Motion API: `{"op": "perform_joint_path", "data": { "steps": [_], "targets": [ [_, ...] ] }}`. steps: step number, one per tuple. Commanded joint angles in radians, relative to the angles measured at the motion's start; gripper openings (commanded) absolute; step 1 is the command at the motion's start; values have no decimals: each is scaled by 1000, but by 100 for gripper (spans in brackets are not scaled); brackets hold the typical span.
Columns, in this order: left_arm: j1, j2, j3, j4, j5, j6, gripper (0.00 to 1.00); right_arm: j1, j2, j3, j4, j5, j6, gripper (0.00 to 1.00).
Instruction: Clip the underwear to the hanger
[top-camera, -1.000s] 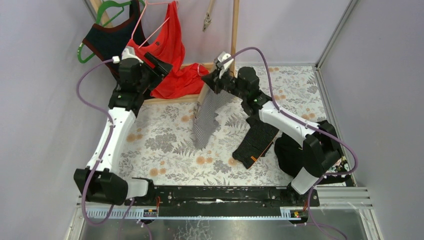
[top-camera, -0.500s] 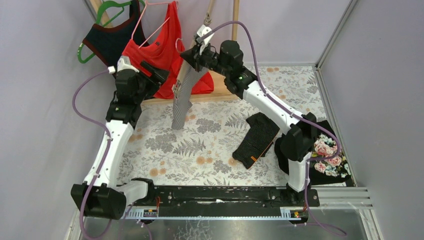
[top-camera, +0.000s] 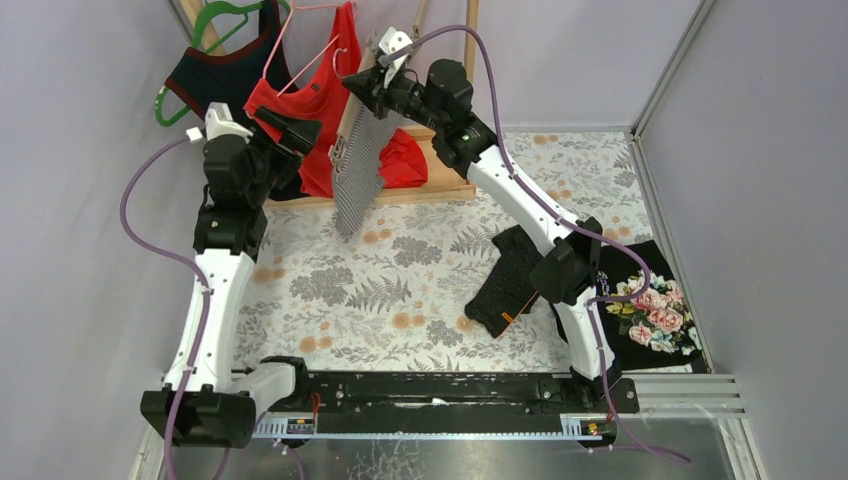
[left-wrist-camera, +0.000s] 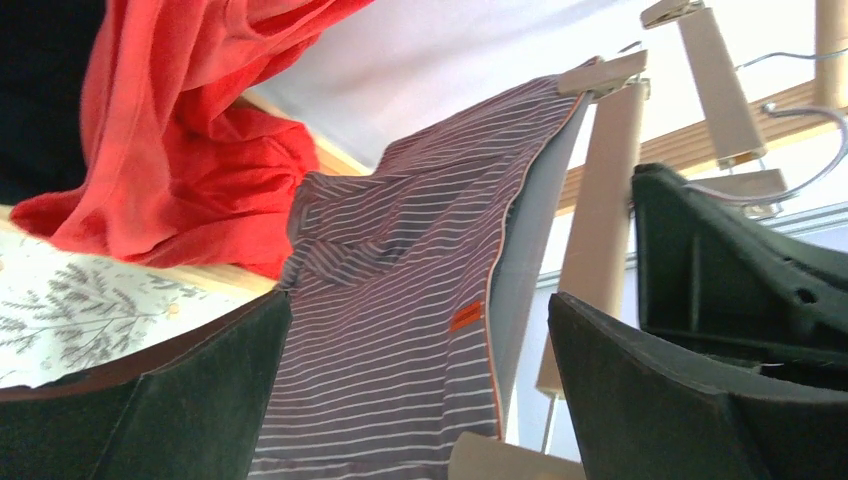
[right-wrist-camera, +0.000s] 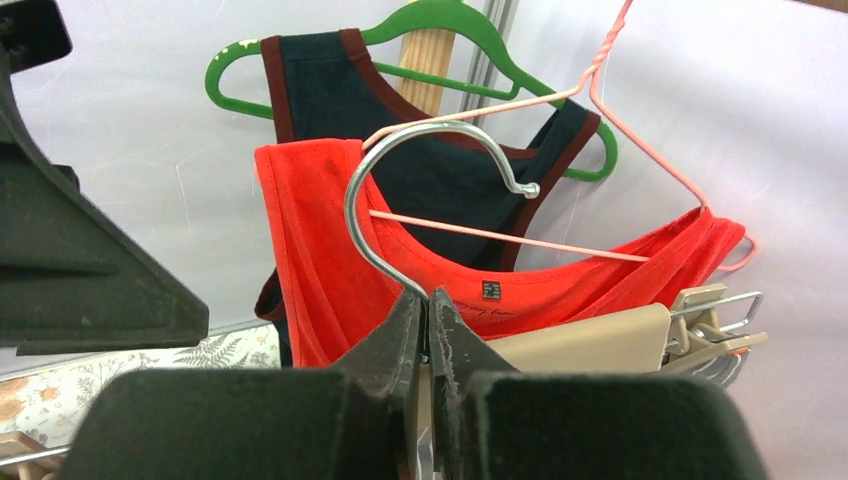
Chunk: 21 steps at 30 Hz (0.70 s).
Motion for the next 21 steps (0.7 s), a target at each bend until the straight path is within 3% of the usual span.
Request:
{"op": "perform_joint_path", "data": {
  "steps": [1, 12, 21],
  "targets": [
    [41, 33, 71, 93, 149, -51, 100, 4, -17, 29, 172, 0, -42, 0],
    [77, -3, 52, 135, 184, -96, 100, 3, 81, 120, 340, 18, -102, 0],
    [80, -18, -2, 149, 195, -101, 100, 3, 187, 248, 419, 127, -167, 0]
  ]
}}
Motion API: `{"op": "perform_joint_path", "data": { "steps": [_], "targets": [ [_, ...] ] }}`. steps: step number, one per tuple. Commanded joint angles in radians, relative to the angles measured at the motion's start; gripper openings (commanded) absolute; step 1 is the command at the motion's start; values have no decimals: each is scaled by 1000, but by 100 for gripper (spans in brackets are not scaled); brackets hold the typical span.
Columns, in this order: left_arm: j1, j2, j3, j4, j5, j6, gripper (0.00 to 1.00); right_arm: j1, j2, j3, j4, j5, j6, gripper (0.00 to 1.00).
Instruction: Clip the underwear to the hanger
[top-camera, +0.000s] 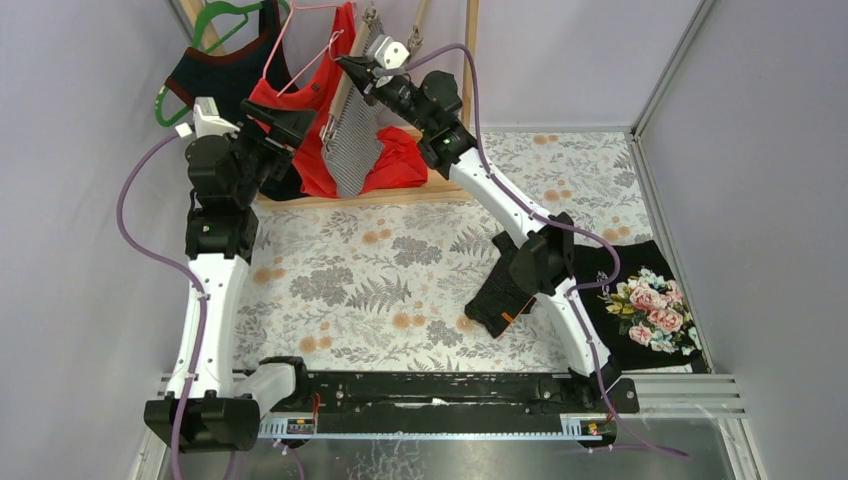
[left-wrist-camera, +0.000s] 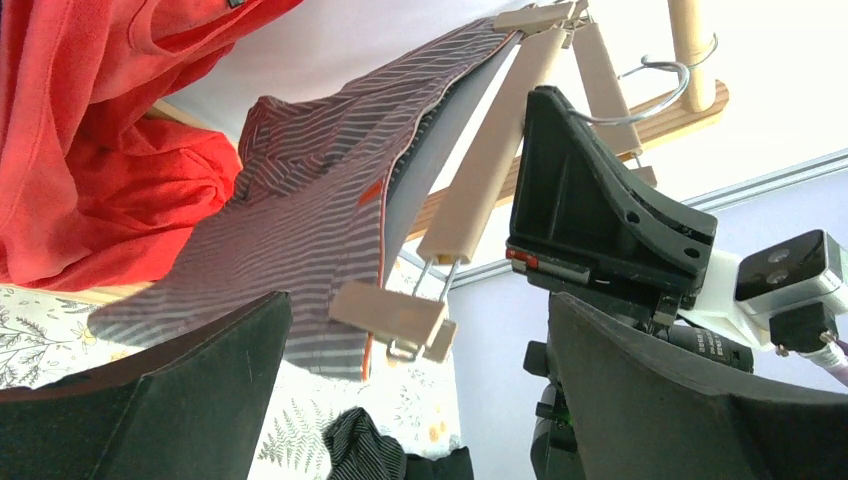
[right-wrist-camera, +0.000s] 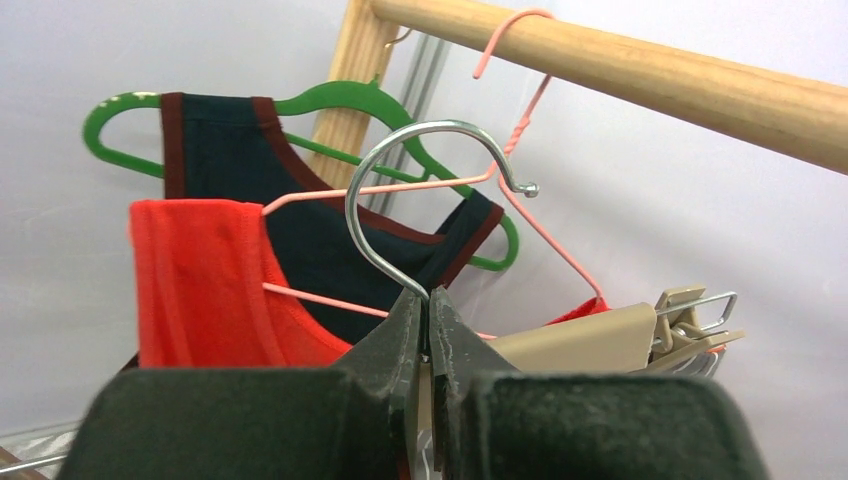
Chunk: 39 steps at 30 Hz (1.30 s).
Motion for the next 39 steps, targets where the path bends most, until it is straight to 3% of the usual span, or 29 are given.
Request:
{"op": "perform_joint_path", "data": {
  "steps": [1, 11, 17, 33, 39],
  "targets": [
    [7, -9, -35, 65, 29, -12, 100, 1, 14, 124, 140, 84, -50, 0],
    [8, -11, -86, 164, 35, -46, 100, -32, 13, 85, 228, 118, 22, 0],
    [10, 16, -152, 292, 105, -174, 100, -44, -7, 63, 218, 118, 56, 0],
    [29, -28, -496, 868, 94, -647, 99, -67, -53, 36, 147, 150, 182, 0],
    [32, 48, -639, 1241, 94, -913, 91, -69, -54, 33, 152, 152, 221, 0]
  ]
}}
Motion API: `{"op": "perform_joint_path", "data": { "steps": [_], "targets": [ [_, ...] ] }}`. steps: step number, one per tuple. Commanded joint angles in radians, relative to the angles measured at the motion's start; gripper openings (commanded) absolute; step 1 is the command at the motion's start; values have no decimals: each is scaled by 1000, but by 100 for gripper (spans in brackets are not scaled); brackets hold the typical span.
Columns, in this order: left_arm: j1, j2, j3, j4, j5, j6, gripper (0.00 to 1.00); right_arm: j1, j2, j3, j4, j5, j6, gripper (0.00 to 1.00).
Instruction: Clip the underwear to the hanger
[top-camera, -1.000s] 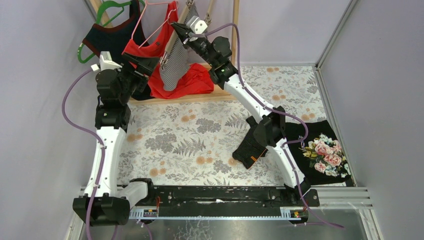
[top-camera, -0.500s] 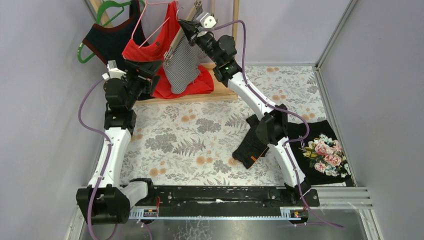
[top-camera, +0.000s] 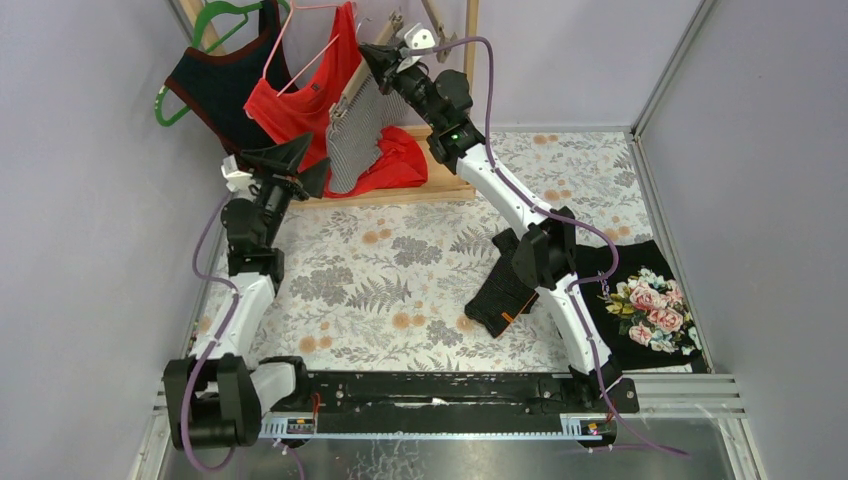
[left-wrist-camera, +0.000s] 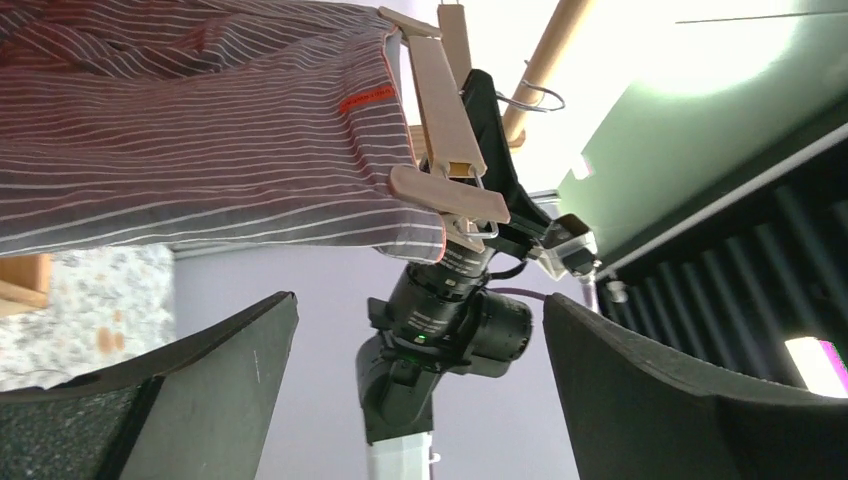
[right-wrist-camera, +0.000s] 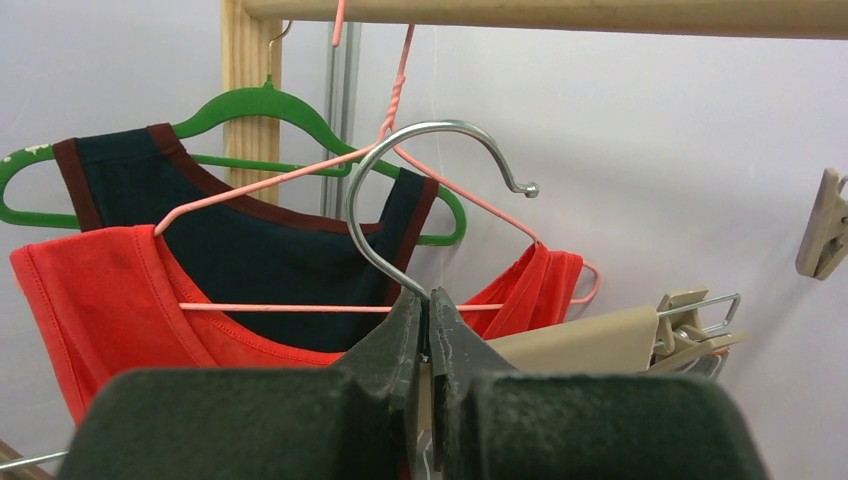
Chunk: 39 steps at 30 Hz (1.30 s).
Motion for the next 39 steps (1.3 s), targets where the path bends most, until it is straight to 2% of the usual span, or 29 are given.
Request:
{"op": "perform_joint_path", "data": {
  "steps": [1, 4, 7, 9, 12, 15, 20, 24, 28, 31, 35, 39],
  "targets": [
    [10, 70, -74, 421, -1, -254, 91, -7, -100, 32, 63, 24, 42, 0],
    [9, 158, -99, 636, -9, -373, 91, -7, -99, 26, 72, 21, 50, 0],
    [7, 239, -99, 760, -17, -452, 100, -7, -99, 20, 82, 9, 62, 0],
    [7, 273, -76, 779, -13, -439, 100, -7, -101, 9, 95, 3, 72, 0],
    [8, 277, -27, 671, 0, -341, 100, -7, -98, 11, 85, 2, 81, 0],
    [8, 210, 39, 453, 10, -148, 100, -7, -105, -5, 75, 4, 81, 0],
    [7, 54, 231, -77, -42, 249, 100, -6, -109, -6, 40, 15, 65, 0],
    [7, 39, 423, -413, -67, 477, 100, -7, -111, -20, 36, 10, 63, 0],
    [2, 108, 583, -646, -24, 608, 100, -7, -119, -46, 48, 12, 69, 0],
    [1, 129, 653, -817, -47, 690, 100, -7, -126, -59, 59, 15, 71, 0],
    [-4, 114, 671, -896, -134, 794, 100, -7, -122, -39, 45, -3, 73, 0],
    [-36, 155, 780, -1003, -193, 906, 100, -6, -136, -67, 44, -13, 71, 0]
  ]
}}
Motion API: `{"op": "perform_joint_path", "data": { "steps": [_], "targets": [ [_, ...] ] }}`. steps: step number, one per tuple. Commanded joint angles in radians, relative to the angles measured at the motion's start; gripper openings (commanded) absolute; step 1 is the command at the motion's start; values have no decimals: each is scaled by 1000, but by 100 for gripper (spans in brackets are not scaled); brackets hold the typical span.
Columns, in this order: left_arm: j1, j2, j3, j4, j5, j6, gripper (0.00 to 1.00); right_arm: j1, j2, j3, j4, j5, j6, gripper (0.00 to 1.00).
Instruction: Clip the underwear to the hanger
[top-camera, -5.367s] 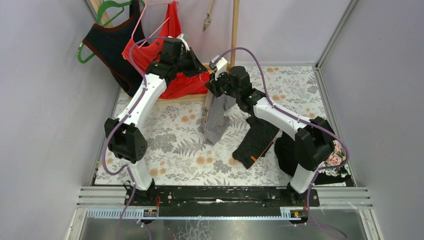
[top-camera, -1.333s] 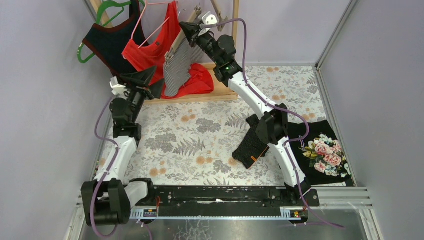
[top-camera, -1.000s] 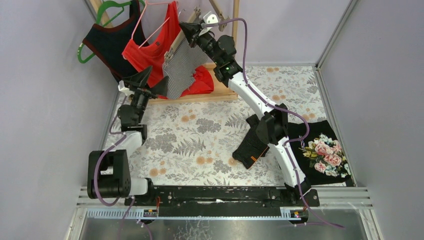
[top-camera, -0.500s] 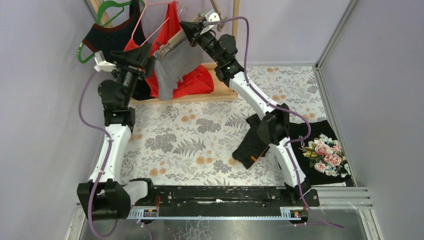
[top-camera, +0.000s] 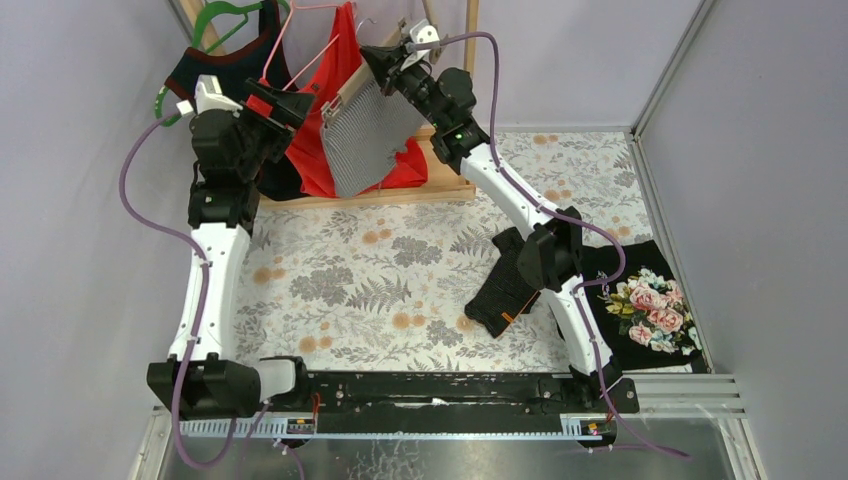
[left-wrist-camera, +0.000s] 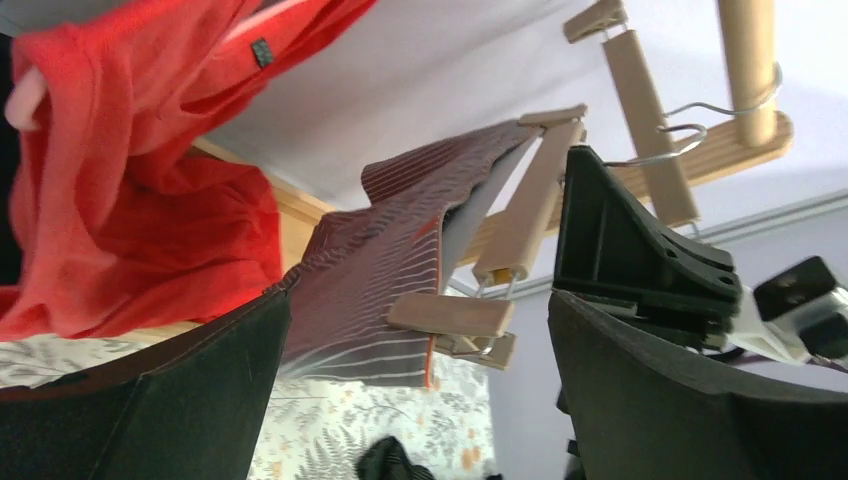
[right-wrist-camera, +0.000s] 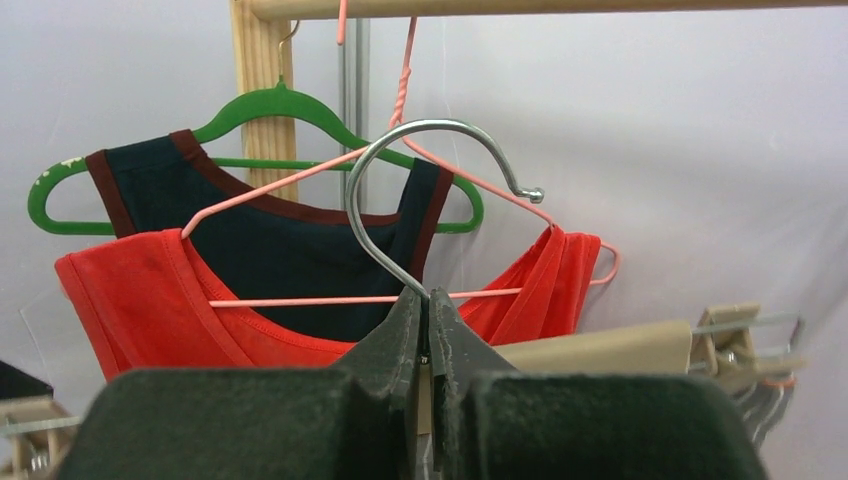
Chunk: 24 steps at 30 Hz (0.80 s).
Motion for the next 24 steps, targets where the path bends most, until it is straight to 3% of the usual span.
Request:
{"op": "perform_joint_path", "data": {
  "steps": [1, 5, 14, 24],
  "targets": [
    [-38, 37, 133, -156, -87, 191, 100, -2, -86, -9, 63, -17, -7, 0],
    [-82, 82, 208, -175, -93, 251, 93, -1, -99, -36, 59, -32, -5, 0],
    [-224, 225, 494, -333, -208, 499, 91, 2, -109, -56, 36, -62, -7, 0],
    [-277, 326, 577, -432, -286, 623, 86, 5, -120, -58, 36, -71, -5, 0]
  ]
}}
